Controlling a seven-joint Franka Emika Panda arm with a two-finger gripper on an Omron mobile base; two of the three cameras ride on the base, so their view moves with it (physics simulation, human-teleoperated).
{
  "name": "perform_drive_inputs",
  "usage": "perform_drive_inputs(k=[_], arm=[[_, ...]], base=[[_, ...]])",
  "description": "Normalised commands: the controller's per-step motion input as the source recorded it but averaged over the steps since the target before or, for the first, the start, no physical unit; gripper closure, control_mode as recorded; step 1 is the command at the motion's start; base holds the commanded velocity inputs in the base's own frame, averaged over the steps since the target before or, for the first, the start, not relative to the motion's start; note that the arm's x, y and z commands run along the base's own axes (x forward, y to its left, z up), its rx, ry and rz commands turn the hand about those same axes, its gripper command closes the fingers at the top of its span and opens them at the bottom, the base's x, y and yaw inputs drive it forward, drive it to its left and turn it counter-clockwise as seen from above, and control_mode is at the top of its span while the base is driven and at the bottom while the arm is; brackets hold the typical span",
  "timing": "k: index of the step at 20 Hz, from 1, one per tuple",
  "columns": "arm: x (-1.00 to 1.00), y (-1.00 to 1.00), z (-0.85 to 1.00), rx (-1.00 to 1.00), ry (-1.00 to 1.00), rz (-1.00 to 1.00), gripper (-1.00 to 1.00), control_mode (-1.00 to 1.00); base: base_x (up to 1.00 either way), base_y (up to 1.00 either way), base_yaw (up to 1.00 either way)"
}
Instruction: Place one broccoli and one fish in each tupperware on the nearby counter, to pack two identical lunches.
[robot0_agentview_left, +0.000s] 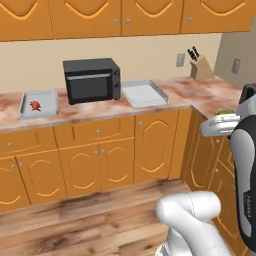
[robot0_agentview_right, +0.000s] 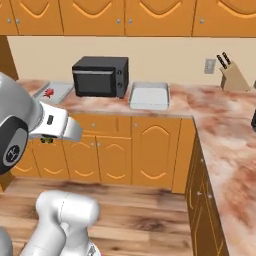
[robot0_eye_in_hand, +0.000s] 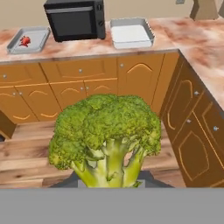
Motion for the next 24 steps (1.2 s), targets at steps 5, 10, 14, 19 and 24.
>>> perform_drive_inputs(k=[5, 10, 14, 19, 24], arm=[[0.0, 0.0, 0.0, 0.0, 0.0, 0.0, 1.0, 1.0], [0.0, 0.0, 0.0, 0.0, 0.0, 0.0, 1.0, 1.0], [0.0, 0.0, 0.0, 0.0, 0.0, 0.0, 1.0, 1.0], [0.0, 0.0, 0.0, 0.0, 0.0, 0.0, 1.0, 1.0], [0.0, 0.0, 0.0, 0.0, 0.0, 0.0, 1.0, 1.0]], base=[[0.73, 0.61, 0.0], [0.08, 1.0, 0.0], [0.45, 1.0, 0.0], [0.95, 0.57, 0.0], [1.0, 0.58, 0.04]])
